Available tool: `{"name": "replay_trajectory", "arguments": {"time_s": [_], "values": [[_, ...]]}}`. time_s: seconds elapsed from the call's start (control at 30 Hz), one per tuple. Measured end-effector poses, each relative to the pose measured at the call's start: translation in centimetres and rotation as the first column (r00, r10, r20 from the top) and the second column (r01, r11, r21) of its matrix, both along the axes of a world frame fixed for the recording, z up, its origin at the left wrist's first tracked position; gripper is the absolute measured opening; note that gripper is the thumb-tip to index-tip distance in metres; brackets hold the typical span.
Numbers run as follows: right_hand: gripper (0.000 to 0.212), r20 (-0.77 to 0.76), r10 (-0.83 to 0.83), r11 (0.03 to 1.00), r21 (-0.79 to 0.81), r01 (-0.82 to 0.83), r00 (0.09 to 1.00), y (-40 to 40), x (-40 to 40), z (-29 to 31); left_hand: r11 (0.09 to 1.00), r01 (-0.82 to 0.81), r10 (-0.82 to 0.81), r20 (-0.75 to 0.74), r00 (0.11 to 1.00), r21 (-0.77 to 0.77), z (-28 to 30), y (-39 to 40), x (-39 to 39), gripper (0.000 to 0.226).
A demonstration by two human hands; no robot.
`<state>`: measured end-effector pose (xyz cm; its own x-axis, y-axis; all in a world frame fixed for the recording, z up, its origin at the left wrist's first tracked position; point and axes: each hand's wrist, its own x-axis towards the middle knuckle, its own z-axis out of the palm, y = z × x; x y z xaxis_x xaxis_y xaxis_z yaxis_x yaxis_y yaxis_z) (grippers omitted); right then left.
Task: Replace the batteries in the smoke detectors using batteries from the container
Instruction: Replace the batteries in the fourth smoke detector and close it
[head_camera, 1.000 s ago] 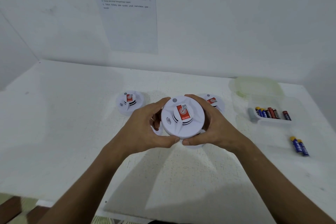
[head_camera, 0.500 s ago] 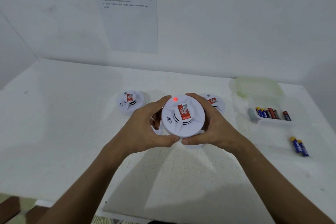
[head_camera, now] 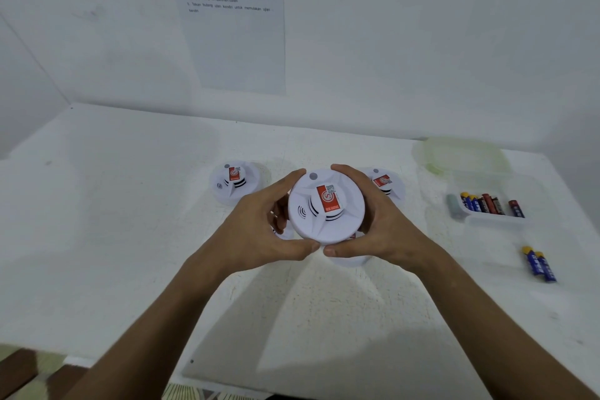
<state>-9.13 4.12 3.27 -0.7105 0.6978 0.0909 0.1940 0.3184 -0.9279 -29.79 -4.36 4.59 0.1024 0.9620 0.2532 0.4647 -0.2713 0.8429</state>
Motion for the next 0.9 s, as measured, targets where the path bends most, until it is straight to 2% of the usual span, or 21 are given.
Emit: {"name": "replay_trajectory", "arguments": {"time_s": [0.33, 0.63, 0.77, 0.9], "values": [[0.098, 0.032, -0.027, 1.0, -0.01, 0.027, 0.999, 0.8, -0.3, -0.4, 1.0, 0.004, -0.005, -0.036, 0.999, -0.017, -0.1, 0.9, -0.8, 0.065], [0.104, 0.058, -0.052, 0.998, -0.042, 0.055, 0.997, 2.8, -1.7, -0.2, 0.999, -0.013, 0.01, -0.05, 0.999, -0.052, -0.9, 3.5, -2.1, 0.077], [0.11, 0.155, -0.085, 0.996, -0.004, 0.086, 0.984, 5.0, -3.1, -0.3, 0.996, -0.044, 0.035, -0.105, 0.994, -0.083, -0.7, 5.4, -3.5, 0.07], [0.105, 0.273, -0.067, 0.998, 0.039, 0.058, 0.96, 7.5, -5.2, -1.1, 0.978, -0.126, 0.086, -0.225, 0.971, -0.168, -1.0, 7.8, -4.5, 0.067]]}}
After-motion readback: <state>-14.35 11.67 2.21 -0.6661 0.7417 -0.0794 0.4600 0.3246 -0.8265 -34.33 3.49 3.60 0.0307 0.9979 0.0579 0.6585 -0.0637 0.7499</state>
